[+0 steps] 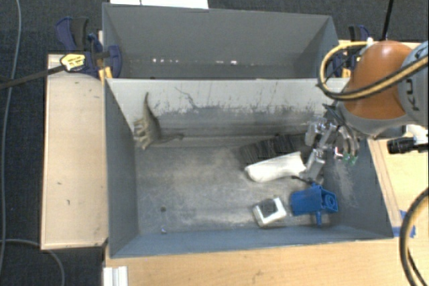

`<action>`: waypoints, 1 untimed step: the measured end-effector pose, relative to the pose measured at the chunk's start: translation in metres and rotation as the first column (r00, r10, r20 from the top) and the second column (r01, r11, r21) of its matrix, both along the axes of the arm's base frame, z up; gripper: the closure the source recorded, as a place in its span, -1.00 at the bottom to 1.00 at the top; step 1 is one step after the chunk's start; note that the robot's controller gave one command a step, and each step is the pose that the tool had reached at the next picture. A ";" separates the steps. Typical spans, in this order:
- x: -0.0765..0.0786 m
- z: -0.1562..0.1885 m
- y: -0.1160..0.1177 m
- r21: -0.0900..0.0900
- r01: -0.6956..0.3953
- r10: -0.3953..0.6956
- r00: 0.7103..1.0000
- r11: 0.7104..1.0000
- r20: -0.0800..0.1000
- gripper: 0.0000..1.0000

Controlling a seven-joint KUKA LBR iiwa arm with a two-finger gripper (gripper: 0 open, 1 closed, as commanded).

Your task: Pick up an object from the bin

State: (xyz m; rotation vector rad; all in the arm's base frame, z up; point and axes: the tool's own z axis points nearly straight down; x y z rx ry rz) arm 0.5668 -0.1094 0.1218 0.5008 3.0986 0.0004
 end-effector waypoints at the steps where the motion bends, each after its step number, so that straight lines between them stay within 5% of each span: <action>1: 0.006 -0.023 0.021 0.000 -0.270 0.270 0.963 0.963 -0.001 -1.00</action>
Offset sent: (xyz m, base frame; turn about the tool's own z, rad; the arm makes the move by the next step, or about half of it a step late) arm -0.0147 0.0635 -0.0518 -0.0983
